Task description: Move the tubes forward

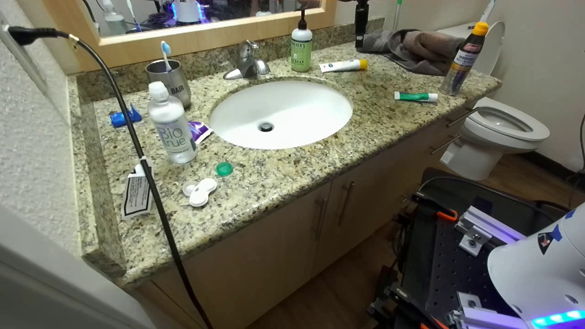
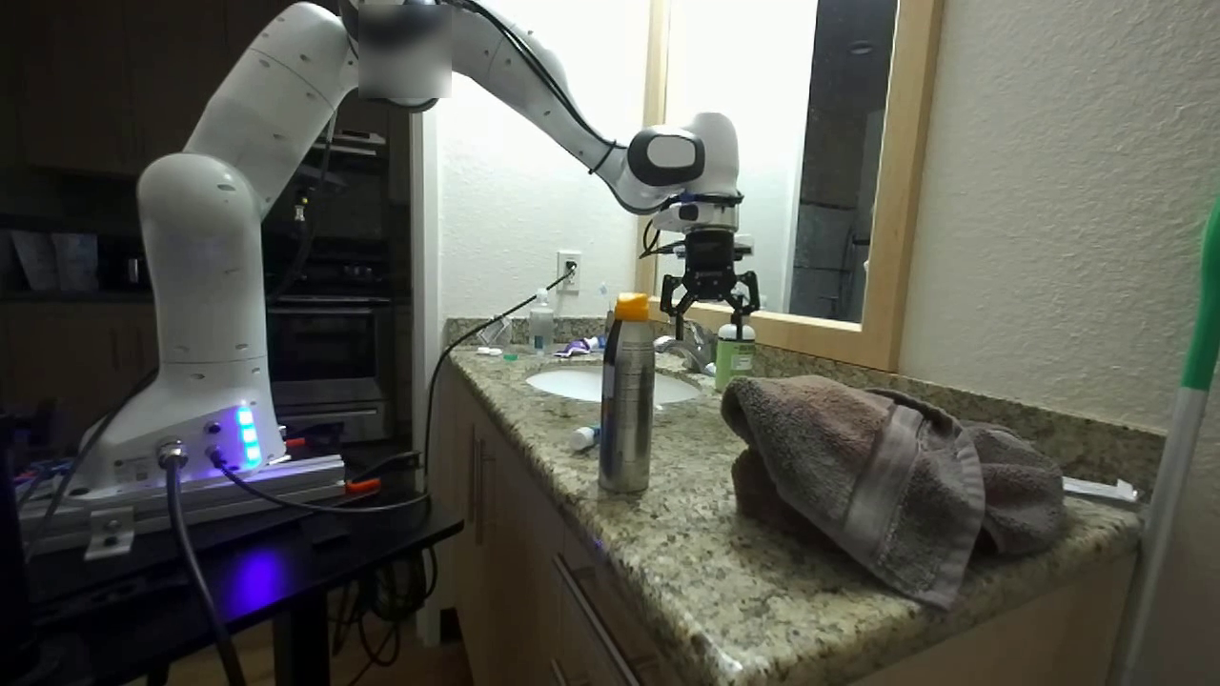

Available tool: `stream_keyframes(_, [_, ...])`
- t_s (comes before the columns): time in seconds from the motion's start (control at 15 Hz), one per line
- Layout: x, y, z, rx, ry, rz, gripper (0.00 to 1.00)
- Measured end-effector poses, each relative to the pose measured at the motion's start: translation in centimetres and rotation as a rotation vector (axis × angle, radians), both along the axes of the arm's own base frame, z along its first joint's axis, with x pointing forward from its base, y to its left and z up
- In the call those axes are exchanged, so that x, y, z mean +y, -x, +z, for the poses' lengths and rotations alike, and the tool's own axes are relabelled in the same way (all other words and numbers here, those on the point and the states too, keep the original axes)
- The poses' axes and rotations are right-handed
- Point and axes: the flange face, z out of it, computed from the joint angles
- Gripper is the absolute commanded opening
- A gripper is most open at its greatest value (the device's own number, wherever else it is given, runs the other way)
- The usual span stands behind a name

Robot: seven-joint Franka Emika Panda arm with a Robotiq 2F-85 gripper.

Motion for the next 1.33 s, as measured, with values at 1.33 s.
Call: stream_keyframes(1.33, [-5.2, -1.7, -9.3, 0.039, -0.079, 0.308, 1.00])
